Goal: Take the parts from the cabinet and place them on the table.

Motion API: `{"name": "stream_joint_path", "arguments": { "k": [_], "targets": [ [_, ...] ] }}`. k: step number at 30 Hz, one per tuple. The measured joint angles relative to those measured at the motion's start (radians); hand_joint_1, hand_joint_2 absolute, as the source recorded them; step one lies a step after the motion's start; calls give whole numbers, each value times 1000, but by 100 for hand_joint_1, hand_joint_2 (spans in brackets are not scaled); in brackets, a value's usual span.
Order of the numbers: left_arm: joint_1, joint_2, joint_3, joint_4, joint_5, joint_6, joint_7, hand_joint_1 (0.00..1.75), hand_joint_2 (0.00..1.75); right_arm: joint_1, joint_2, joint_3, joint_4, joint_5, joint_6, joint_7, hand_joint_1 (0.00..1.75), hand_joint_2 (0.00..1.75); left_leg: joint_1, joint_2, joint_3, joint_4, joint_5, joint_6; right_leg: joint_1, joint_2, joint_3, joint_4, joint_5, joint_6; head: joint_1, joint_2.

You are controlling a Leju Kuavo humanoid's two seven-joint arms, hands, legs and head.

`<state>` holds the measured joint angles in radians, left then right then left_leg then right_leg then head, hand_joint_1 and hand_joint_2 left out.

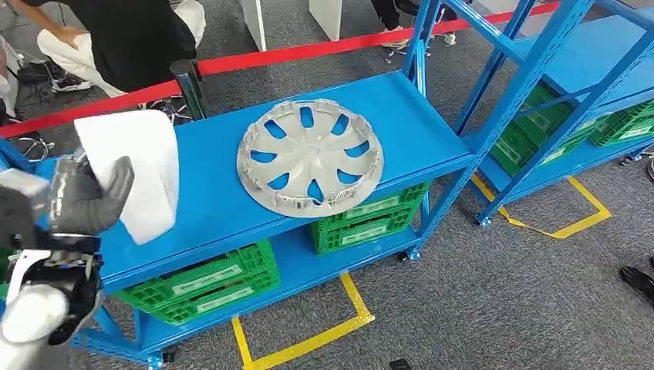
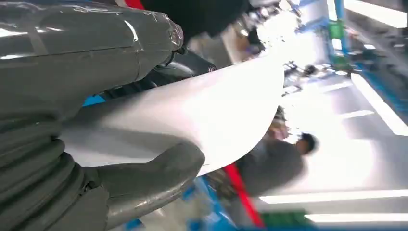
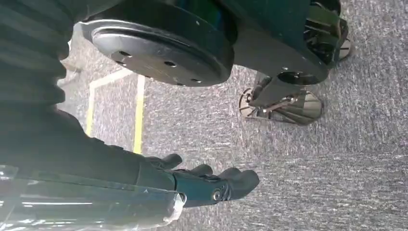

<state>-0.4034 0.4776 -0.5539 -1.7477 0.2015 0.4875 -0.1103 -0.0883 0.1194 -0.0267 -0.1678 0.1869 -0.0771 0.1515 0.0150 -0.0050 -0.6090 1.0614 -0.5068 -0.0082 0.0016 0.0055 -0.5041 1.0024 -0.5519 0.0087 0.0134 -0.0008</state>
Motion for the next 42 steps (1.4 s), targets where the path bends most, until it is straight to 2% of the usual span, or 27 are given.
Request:
{"name": "stream_joint_path", "arguments": {
  "k": [2, 7, 16, 22, 29, 30, 32, 33, 34, 35, 37, 38, 39, 40, 41, 42],
  "targets": [
    [18, -11, 15, -61, 27, -3, -22, 175, 175, 0, 0, 2, 0, -2, -2, 1, 0, 175, 0, 1, 0, 0, 0, 0, 0, 0, 0, 0, 0, 0, 1, 0],
    [41, -24, 41, -159, 40, -8, -27, 175, 175, 0, 0, 8, 0, -8, -3, 3, 0, 175, 0, 1, 0, 0, 0, 0, 0, 0, 0, 0, 0, 0, 0, 0],
    [58, -32, 66, -238, 48, -8, -28, 175, 175, 0, 0, 8, 0, -8, -3, 3, 0, 175, 0, 2, 1, 0, 0, 0, 0, 0, 0, 0, 0, 0, -1, 0],
    [94, -44, 81, -304, 132, -34, -128, 175, 175, 1, 0, 8, 0, -26, -10, 7, 0, 175, 0, 4, 0, 0, -1, 1, 0, 0, 0, 0, 0, 0, -1, 0],
    [156, -58, 81, -421, 120, -29, -162, 175, 175, 1, 0, 8, 0, -52, -21, 6, 0, 175, 0, 5, 1, 0, -2, 2, 0, 0, -1, -1, -1, 1, 0, 0],
    [164, -59, 81, -431, 118, -29, -162, 175, 175, 1, 0, 8, 0, -55, -23, 4, 0, 175, -7, 4, 1, 3, -7, 11, -4, 0, 1, -8, 2, 15, 0, 0],
    [186, -62, 80, -449, 108, -29, -162, 175, 175, 1, 0, 8, 0, -66, -26, 1, 0, 175, -9, 5, 2, 1, -1, 18, -7, 1, 4, -10, 8, 26, -6, 0],
    [198, -63, 78, -454, 96, -28, -162, 175, 175, 0, 0, 8, 0, -71, -24, 0, 0, 175, -6, 6, 5, -11, 6, 23, -6, 2, 4, -10, 8, 28, -5, 0],
    [210, -65, 76, -458, 86, -27, -160, 175, 175, 1, 0, 8, 0, -72, -24, -1, 0, 175, -2, 10, 10, -23, 14, 27, -9, 0, 2, 0, -8, 29, -3, 0],
    [222, -67, 75, -462, 76, -26, -158, 175, 175, 1, 0, 8, 0, -71, -24, 0, 0, 175, -2, 11, 11, -29, 17, 30, -8, -1, -10, 28, -37, 31, 1, 0],
    [252, -69, 74, -473, 43, -20, -144, 175, 175, 0, 0, 9, 0, -65, -25, 19, 0, 175, -4, 15, 9, -29, 18, 32, -10, -1, -69, 173, -122, 35, 9, 0],
    [267, -70, 73, -478, 24, -16, -130, 175, 175, 0, -2, 9, 0, -64, -27, 32, 0, 175, -4, 17, 8, -29, 18, 32, -11, -1, -98, 246, -152, 37, 6, 0],
    [276, -71, 71, -479, 11, -15, -121, 175, 175, 2, -3, 10, 0, -64, -29, 41, 0, 175, -5, 17, 8, -29, 19, 31, -11, -1, -112, 282, -154, 37, 6, 0],
    [285, -71, 68, -481, 0, -12, -112, 175, 175, 3, -5, 11, 0, -67, -29, 43, 0, 175, -5, 16, 7, -29, 20, 29, -11, -1, -105, 271, -129, 36, 8, 0],
    [295, -72, 67, -487, -9, -9, -106, 175, 175, 1, -9, 12, 0, -71, -30, 44, 0, 175, -5, 16, 7, -28, 22, 26, -11, -2, -82, 221, -89, 34, 9, 0],
    [303, -72, 67, -494, -18, -9, -102, 175, 175, 1, -14, 14, 0, -72, -33, 44, 0, 175, -5, 14, 8, -28, 23, 24, -11, -2, -41, 137, -39, 30, 8, 0]
  ]
}}
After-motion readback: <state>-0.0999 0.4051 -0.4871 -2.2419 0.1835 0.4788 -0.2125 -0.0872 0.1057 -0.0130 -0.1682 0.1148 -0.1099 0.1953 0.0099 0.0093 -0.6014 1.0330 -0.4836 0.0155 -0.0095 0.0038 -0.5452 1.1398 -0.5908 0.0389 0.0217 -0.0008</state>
